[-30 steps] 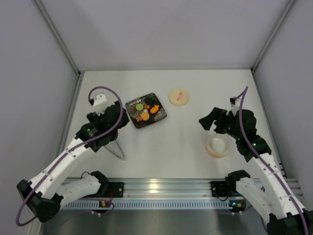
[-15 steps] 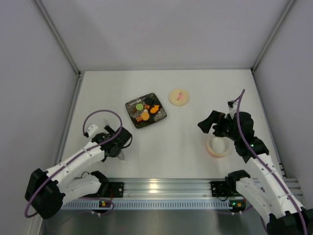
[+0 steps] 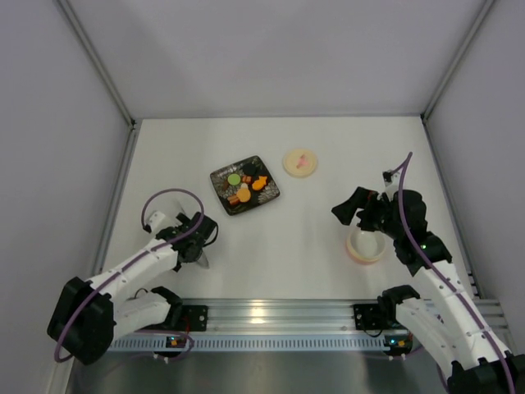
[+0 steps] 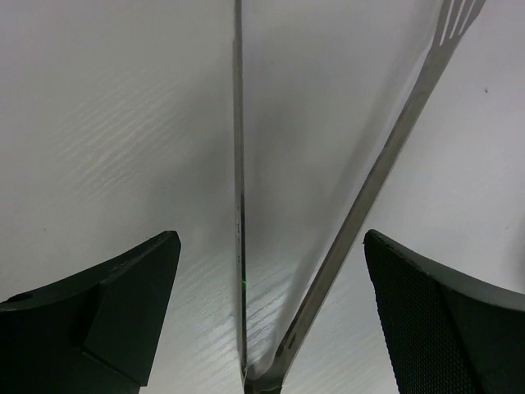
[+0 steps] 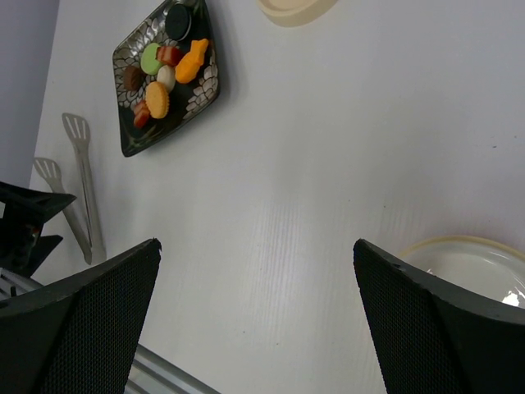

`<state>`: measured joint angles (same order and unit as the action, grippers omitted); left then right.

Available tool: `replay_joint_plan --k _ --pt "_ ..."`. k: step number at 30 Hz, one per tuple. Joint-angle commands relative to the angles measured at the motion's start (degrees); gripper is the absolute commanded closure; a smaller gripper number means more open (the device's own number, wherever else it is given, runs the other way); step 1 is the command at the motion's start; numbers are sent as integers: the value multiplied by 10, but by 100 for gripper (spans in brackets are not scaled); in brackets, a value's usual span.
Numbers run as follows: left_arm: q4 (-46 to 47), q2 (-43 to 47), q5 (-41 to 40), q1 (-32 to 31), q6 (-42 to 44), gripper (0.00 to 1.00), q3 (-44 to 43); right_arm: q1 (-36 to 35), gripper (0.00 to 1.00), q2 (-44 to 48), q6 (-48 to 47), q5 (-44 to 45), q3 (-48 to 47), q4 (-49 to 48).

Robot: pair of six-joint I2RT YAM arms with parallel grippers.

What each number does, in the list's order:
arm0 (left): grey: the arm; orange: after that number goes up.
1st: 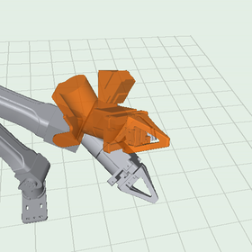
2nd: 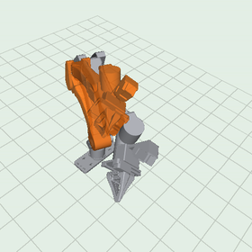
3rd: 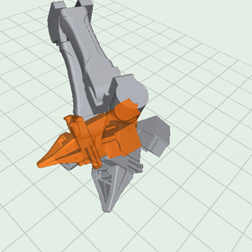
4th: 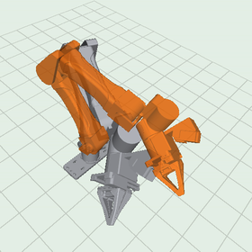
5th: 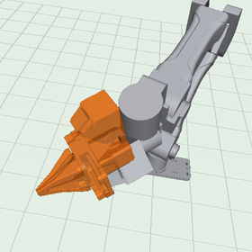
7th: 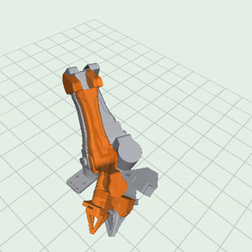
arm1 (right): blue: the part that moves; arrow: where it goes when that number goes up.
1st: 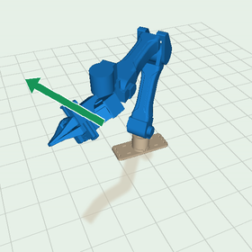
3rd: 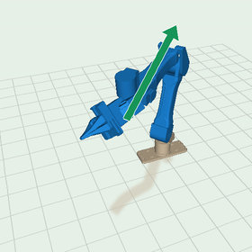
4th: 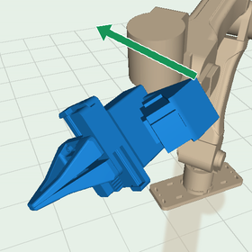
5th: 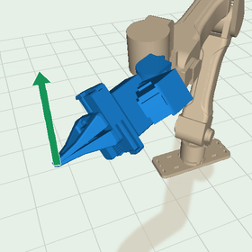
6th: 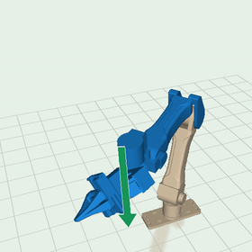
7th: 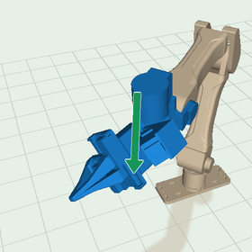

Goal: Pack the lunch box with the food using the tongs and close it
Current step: Pick up the clamp at the center of the board.

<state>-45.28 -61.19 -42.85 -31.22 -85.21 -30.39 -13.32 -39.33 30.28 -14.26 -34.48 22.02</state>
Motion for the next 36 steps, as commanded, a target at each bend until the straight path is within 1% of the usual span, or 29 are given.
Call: replay_joint_plan --k 1,8,15,24,29,35,36 --pt "72 -10 5 6 43 1 4 8 1 10 4 -2 0 -15" --pt "103 -27 9 16 67 1 6 8 0 7 5 -4 6 -21" --pt "118 -86 41 48 78 1 1 8 1 2 6 -7 10 -26" --pt "136 -143 67 51 91 2 -7 8 1 4 8 -8 15 -25" --pt "139 -136 87 50 94 2 2 8 1 7 11 -7 27 -28" --pt "137 -116 102 51 102 4 17 8 1 9 15 -7 33 -32" --pt "137 -109 114 51 104 5 18 8 0 9 16 -7 34 -32"
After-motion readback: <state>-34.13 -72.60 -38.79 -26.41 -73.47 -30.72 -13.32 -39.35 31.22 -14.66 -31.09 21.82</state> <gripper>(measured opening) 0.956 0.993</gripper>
